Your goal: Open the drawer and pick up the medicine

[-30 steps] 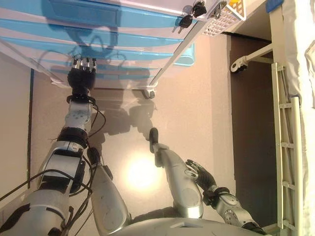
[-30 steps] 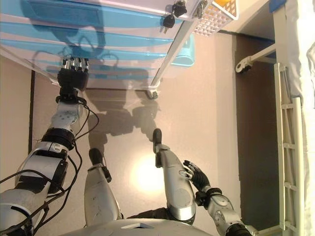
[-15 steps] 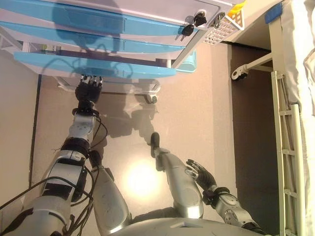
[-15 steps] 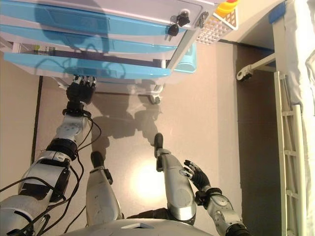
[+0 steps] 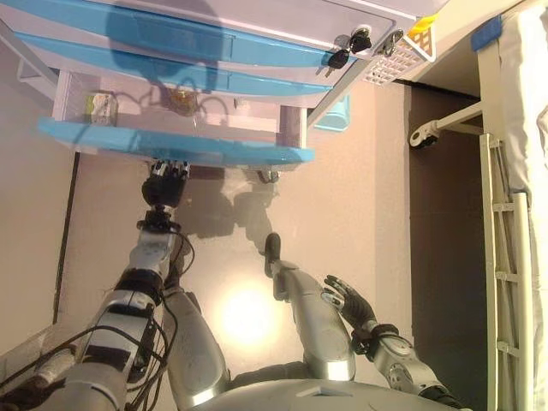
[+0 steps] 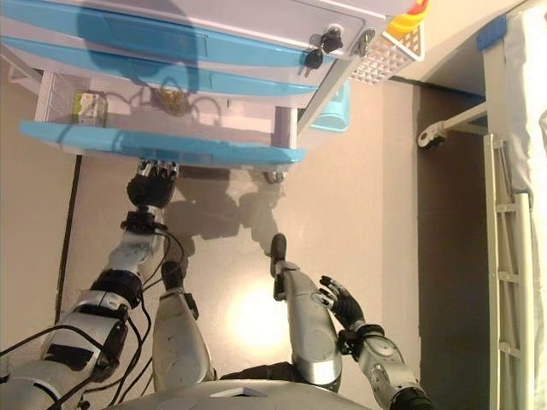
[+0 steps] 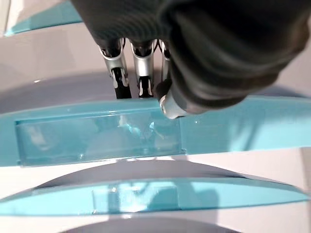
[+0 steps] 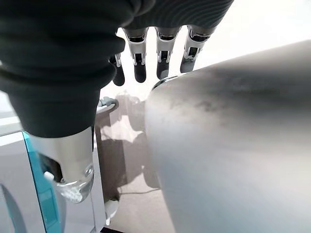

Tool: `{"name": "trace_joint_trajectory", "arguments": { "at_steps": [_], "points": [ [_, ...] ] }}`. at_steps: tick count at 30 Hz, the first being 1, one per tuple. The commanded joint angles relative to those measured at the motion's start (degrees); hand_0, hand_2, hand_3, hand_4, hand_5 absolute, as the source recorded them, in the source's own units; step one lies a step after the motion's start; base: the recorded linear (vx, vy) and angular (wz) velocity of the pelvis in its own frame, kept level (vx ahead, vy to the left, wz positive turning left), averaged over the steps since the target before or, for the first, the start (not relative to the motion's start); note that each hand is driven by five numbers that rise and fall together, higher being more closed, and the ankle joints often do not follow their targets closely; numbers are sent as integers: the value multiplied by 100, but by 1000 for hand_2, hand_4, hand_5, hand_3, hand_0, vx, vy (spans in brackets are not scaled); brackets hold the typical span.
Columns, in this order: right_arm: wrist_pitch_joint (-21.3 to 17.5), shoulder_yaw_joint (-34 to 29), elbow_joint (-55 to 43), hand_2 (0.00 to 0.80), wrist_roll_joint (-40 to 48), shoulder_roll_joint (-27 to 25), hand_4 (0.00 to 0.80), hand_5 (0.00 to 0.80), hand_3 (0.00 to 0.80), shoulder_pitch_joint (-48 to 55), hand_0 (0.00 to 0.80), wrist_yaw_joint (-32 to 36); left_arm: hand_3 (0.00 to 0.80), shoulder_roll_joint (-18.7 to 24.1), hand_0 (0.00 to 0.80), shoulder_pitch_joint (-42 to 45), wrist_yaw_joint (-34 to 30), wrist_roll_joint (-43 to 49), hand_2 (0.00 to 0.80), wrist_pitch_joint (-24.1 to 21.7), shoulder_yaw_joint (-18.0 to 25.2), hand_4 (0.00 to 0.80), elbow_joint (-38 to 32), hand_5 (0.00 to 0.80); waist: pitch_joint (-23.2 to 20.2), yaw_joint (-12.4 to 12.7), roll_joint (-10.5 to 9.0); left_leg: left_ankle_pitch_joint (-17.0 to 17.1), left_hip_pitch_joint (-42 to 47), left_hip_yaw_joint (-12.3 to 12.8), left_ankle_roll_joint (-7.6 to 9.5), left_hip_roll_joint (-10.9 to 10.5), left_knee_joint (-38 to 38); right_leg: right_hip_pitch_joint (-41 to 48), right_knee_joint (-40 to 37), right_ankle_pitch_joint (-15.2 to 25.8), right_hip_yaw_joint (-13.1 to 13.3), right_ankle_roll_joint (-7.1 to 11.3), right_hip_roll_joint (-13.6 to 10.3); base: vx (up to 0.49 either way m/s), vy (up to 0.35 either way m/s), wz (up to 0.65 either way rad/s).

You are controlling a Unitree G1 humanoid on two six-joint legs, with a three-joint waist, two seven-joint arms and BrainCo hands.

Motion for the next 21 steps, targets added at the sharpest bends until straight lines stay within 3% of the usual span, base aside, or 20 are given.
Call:
{"name": "trace_joint_trajectory", "arguments": {
  "at_steps": [1,8,11,12,21],
  "points": [
    [-49,-258,-798,0,-76,-54,0,0,0,464,0,-37,800,-36,800,636,-635,-206,800,41,289,800,-305,800,-66,241,-29,-80,-193,176,539,-211,387,327,119,-155,-75,236,-169,-5,28,3],
    [-1,-467,-782,0,-136,-41,0,0,0,470,0,-16,800,-433,800,1459,-817,-318,800,136,195,800,-304,800,-66,408,8,16,-100,101,536,-250,259,421,104,-142,-190,247,-202,-4,5,3],
    [-31,-499,-712,0,-150,-20,0,0,0,456,0,-3,800,-465,800,1651,-828,-362,800,251,199,800,-177,800,-67,458,6,49,-79,72,528,-257,223,456,98,-138,-240,251,-210,-32,4,10],
    [-51,-509,-687,0,-163,-6,0,0,0,443,0,3,800,-475,800,1689,-815,-393,800,278,210,800,-150,800,-65,467,-22,199,-144,88,566,-284,183,409,52,-32,-276,207,-235,-74,-5,6],
    [-249,-615,-354,0,-207,123,0,0,0,417,0,117,800,-538,800,1963,-587,-652,800,383,324,800,107,800,-65,583,-60,217,-103,15,547,-265,161,486,37,-13,-398,229,-245,-12,-7,4]
  ]
}}
